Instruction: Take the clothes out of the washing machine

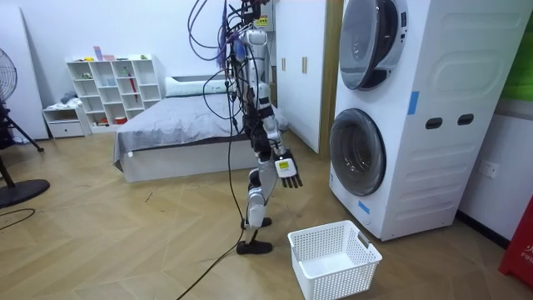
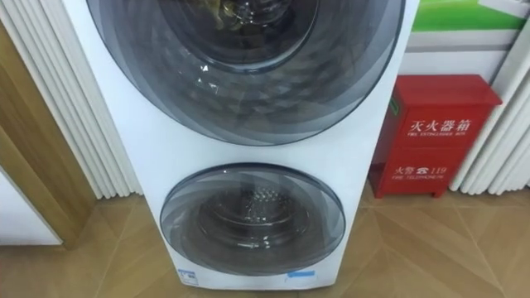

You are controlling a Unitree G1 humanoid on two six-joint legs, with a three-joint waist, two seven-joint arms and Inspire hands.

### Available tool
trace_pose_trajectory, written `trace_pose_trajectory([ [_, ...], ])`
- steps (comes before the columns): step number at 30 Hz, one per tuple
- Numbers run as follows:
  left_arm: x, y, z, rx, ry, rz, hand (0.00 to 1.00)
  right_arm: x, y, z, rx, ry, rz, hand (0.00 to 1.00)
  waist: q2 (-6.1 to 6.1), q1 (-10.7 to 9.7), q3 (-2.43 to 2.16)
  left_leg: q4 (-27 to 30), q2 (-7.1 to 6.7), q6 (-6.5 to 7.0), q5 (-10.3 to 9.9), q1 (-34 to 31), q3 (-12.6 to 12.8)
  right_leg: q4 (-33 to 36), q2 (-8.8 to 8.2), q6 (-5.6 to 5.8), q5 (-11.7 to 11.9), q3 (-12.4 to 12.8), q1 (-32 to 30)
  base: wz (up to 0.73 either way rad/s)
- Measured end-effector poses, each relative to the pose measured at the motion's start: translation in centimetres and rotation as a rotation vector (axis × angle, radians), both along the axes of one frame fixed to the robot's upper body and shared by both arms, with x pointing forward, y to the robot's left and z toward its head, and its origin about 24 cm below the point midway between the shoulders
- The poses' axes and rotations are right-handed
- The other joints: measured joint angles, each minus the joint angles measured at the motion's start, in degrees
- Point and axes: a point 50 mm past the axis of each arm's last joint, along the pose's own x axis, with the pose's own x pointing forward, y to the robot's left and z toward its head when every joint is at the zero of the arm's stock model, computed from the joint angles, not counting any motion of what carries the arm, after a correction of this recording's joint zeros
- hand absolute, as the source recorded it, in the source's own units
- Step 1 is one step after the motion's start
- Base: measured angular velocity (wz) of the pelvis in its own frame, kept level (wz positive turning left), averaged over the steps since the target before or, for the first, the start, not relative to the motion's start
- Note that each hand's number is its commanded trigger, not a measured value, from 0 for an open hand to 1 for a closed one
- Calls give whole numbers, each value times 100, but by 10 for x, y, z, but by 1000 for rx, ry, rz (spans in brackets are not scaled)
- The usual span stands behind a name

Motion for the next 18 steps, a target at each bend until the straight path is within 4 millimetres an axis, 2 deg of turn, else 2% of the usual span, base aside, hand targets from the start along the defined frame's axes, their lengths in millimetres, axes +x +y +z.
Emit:
trace_pose_trajectory([
  [1, -2, 1, 0, 1, 3, 0, 0, 10, -2, 4, -10, -35, -2, 0, -6, 1, 2, 1, 0, 0, 0, 1, 1, 0, 0, 0, 0, 0, 1, 0],
  [3, -2, 9, 2, 17, 3, -9, 0, 53, -8, 27, -56, -194, 23, 0, -56, -4, 25, 8, 0, -2, 2, -1, 1, 0, 2, 0, 0, -1, 3, 0],
  [4, -2, 11, 2, 24, 5, -12, 0, 63, -9, 33, -67, -235, 26, 0, -74, -3, 29, 7, -1, -3, 3, 0, 1, 0, 3, 0, 0, -1, 3, 0],
  [6, 1, 17, 4, 48, 2, -54, 0, 99, -18, 61, -111, -382, 32, 0, -131, 34, 24, 9, -1, -2, 5, 5, -3, 6, 0, 0, 0, -19, 8, 2],
  [7, 1, 18, 5, 50, 2, -54, 0, 107, -19, 69, -120, -421, 36, 0, -133, 43, 23, 13, -4, -1, 6, 12, -4, 6, -1, 0, 0, -19, 13, 0],
  [9, -3, 24, 6, 63, 23, -45, 0, 136, -21, 94, -149, -538, 46, 0, -248, 52, 17, 49, -3, -1, 6, 41, 1, 12, 2, 0, 0, -22, 37, 2],
  [11, -6, 25, 6, 69, 39, -60, 0, 149, -22, 110, -167, -610, 35, 0, -316, 132, 14, 103, -2, 1, 4, -20, 1, 26, -1, 0, 0, -50, 4, 7],
  [12, -5, 25, 6, 67, 44, -60, 0, 157, -23, 121, -174, -657, 25, 0, -335, 151, 27, 104, -5, 5, 1, -24, -8, 17, -2, 6, 4, -47, -12, 5],
  [18, -9, 26, 5, 74, 102, -98, 0, 192, -22, 158, -192, -776, -9, 0, -321, 210, 18, 98, -13, 12, -3, -79, -50, 32, -9, 20, 12, -76, -61, 1],
])
